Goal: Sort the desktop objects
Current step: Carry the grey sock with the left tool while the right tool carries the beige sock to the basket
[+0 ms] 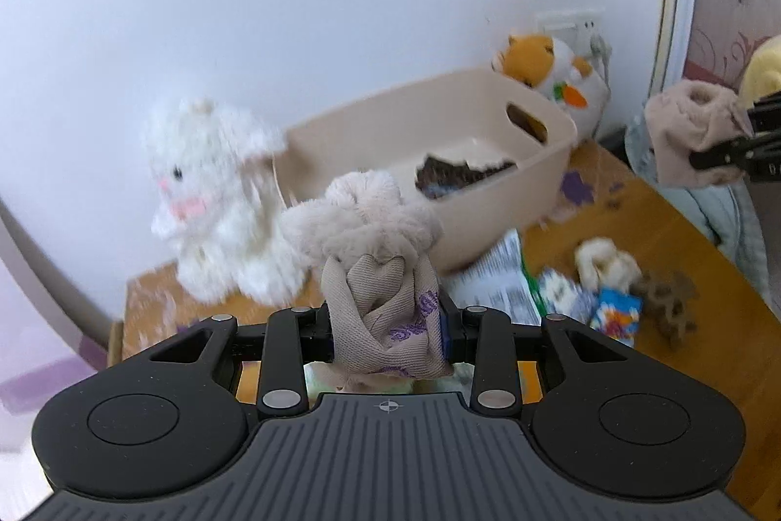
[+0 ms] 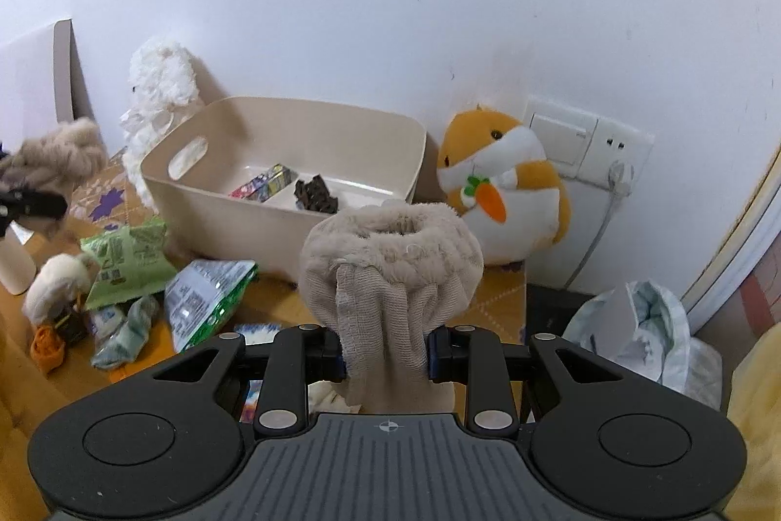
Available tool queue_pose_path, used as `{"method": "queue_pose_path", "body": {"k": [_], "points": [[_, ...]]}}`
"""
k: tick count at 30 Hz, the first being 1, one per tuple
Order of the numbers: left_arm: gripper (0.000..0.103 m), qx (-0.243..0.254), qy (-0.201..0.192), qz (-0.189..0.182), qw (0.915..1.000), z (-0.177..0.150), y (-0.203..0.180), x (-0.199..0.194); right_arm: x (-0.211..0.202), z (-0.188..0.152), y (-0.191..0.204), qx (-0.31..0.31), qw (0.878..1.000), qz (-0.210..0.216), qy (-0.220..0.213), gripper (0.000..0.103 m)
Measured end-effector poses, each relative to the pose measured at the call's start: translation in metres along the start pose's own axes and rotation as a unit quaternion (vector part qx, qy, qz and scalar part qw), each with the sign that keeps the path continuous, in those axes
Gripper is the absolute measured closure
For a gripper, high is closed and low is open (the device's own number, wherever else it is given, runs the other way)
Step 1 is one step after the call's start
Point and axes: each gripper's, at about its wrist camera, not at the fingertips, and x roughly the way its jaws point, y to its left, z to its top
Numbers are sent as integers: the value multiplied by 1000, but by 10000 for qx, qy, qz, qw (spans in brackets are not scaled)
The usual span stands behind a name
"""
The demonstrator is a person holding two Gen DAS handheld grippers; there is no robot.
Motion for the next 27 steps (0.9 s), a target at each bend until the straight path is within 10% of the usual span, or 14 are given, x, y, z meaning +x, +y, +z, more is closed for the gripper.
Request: {"method": "queue_pose_path", "body": {"k": [13, 27], "points": [[68, 12, -439, 239, 9987, 50, -4, 38, 30, 48, -1, -99, 9992, -118, -360, 77], [68, -382, -60, 381, 9985, 78, 0, 115, 96, 88, 27, -540, 9979, -140, -322, 76]]}}
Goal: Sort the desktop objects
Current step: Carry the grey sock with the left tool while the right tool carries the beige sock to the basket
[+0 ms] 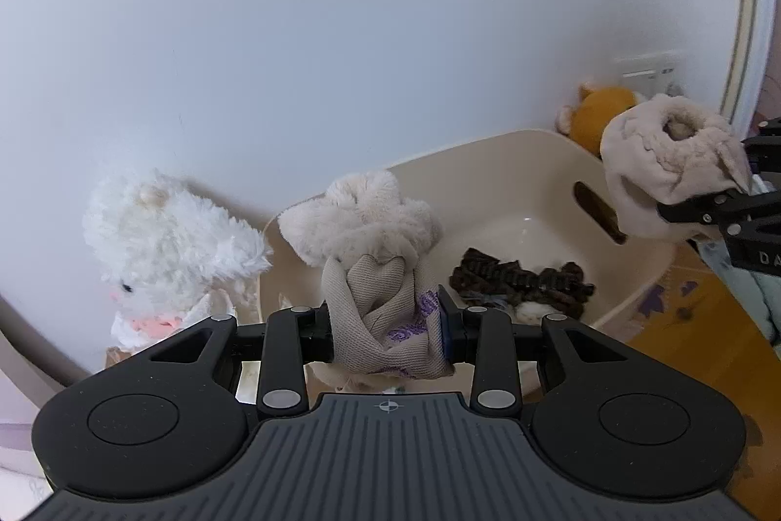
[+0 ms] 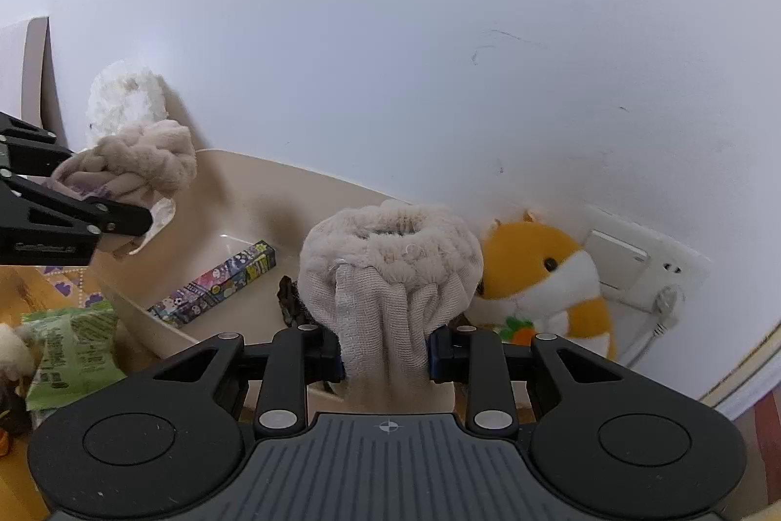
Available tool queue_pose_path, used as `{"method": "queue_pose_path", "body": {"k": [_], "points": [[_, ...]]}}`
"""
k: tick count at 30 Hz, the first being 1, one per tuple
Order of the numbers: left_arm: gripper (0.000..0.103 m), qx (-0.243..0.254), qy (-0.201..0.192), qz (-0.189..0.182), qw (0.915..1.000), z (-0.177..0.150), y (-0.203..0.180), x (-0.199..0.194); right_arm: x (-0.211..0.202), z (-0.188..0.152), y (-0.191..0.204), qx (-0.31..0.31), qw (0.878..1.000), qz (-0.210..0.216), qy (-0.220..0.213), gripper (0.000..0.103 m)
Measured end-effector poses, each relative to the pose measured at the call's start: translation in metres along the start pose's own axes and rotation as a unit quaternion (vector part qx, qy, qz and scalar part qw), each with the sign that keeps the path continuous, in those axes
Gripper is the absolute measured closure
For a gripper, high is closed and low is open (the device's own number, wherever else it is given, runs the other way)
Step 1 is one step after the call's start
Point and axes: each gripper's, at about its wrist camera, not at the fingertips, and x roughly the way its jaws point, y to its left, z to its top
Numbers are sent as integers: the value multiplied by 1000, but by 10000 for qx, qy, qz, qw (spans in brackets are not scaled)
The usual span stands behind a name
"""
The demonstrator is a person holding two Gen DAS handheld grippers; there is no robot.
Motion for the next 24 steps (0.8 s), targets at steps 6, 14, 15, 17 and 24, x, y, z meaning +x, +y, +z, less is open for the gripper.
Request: {"method": "queue_pose_path", "body": {"k": [6, 14, 15, 17, 24], "points": [[68, -228, 304, 108, 9992, 1, 7, 35, 23, 6, 5, -98, 9999, -46, 47, 76], [68, -189, 560, 170, 9981, -6, 0, 60, 54, 3, 19, -166, 9997, -29, 195, 76], [68, -186, 587, 161, 9980, -6, -1, 62, 57, 3, 21, -168, 9996, -17, 216, 76], [68, -173, 622, 164, 9978, -8, -3, 66, 63, 2, 24, -152, 9996, 18, 252, 75], [58, -193, 893, 23, 9958, -9, -8, 77, 75, -7, 29, -150, 9991, 29, 388, 56]]}}
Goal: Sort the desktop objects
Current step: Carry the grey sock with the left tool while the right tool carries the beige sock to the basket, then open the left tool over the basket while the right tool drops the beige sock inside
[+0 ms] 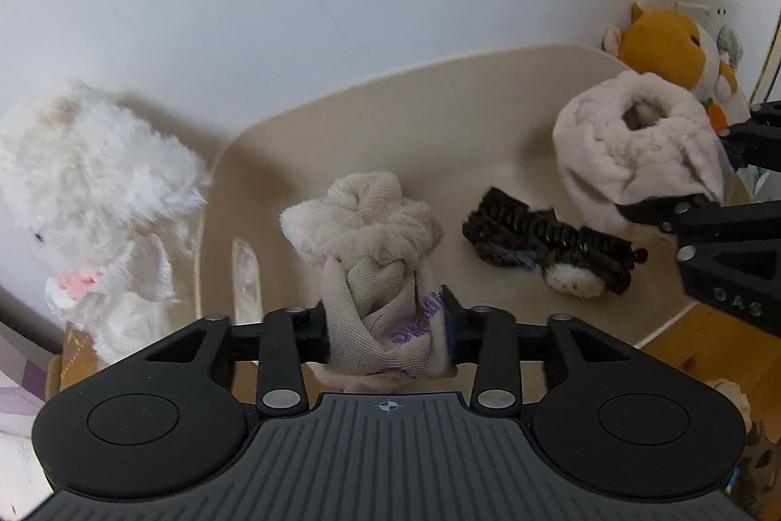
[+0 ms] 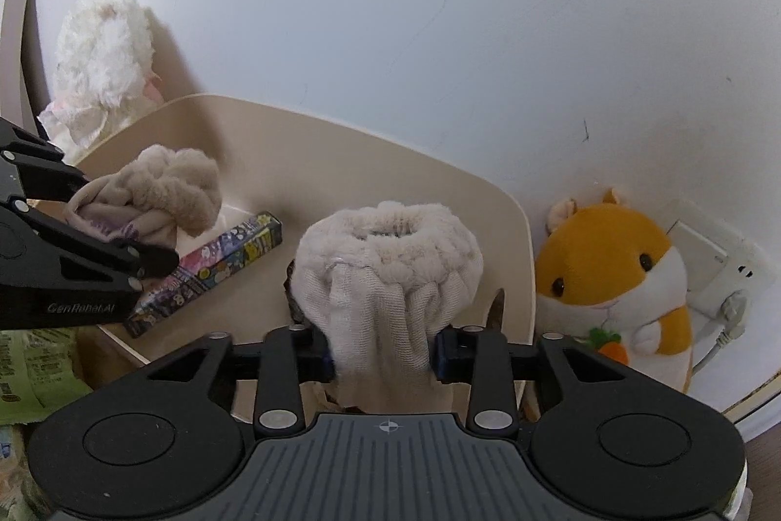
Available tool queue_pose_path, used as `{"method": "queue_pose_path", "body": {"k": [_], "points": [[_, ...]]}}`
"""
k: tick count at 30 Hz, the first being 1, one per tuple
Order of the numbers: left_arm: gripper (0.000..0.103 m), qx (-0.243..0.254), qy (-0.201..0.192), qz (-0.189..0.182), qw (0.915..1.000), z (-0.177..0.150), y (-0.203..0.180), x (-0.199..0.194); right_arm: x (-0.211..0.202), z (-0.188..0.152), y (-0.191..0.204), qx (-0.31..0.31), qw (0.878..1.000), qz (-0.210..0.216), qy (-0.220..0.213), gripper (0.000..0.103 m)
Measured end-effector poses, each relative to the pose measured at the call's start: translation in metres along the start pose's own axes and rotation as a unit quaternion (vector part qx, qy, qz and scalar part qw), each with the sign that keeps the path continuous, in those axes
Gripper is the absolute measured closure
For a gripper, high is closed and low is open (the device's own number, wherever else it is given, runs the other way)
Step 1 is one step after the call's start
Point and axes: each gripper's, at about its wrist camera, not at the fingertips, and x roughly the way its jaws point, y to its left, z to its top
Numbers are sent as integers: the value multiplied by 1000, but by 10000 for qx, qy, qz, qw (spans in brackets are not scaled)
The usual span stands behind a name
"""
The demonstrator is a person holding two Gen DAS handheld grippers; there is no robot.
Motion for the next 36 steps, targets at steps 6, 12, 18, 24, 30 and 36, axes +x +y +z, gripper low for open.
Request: {"method": "queue_pose_path", "body": {"k": [6, 12, 18, 24, 30, 36], "points": [[29, -16, 70, -28, 10000, 1, -2, -7, -1, -8, 3, 78, 10000, -11, -58, 35], [27, 93, 5, 1, 10000, 0, -5, -17, -18, -7, 2, 62, 9991, -229, -347, 7], [26, 84, -94, 28, 9999, -5, 3, -33, -41, -10, -3, 73, 9984, -205, -530, 0], [21, -128, -237, 6, 9996, -20, 28, -62, -69, -27, -6, 158, 9978, -132, -630, 0], [21, -50, -118, 101, 9999, -60, 52, -86, -86, -66, -11, 158, 9988, -114, -454, 0], [21, -165, 134, 45, 9998, -110, 65, -98, -96, -107, -24, 644, 9978, -77, -98, 0]]}}
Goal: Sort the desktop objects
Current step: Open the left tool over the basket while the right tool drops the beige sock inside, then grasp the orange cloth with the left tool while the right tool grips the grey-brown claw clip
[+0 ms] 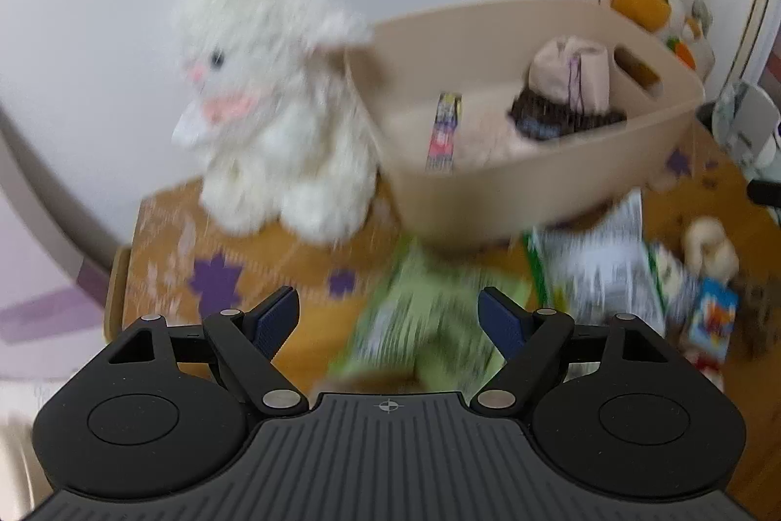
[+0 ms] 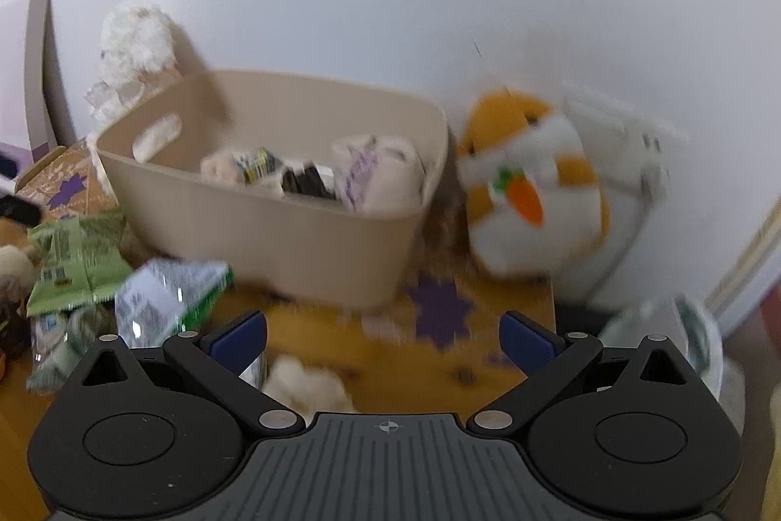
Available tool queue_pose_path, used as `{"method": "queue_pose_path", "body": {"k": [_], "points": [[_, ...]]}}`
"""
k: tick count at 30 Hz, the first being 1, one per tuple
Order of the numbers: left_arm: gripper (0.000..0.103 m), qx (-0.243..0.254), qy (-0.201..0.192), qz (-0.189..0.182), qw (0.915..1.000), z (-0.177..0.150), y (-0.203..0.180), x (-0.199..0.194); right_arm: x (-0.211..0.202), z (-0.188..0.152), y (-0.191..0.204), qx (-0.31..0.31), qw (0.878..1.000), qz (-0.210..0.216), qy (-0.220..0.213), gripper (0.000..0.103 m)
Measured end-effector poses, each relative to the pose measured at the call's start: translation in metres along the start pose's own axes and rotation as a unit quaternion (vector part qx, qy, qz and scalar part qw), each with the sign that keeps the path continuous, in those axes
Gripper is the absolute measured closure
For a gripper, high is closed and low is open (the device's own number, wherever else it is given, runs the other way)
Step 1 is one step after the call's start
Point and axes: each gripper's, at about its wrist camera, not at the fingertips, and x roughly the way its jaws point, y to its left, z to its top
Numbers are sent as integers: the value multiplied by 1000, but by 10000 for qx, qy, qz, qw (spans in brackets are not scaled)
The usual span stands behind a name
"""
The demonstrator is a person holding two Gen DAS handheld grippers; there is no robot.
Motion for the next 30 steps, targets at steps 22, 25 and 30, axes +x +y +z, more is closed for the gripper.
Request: {"method": "queue_pose_path", "body": {"k": [22, 25, 30], "points": [[21, 423, 767, -349, 9955, -119, -9, -8, -4, -89, 17, -63, 9947, 171, 1014, 0], [21, 382, 870, -336, 9949, -123, -12, -1, 0, -94, 20, -73, 9938, 171, 1100, 0], [21, 225, 1147, -287, 9927, -128, -13, 16, 9, -98, 24, -77, 9921, 150, 1242, 0]]}}
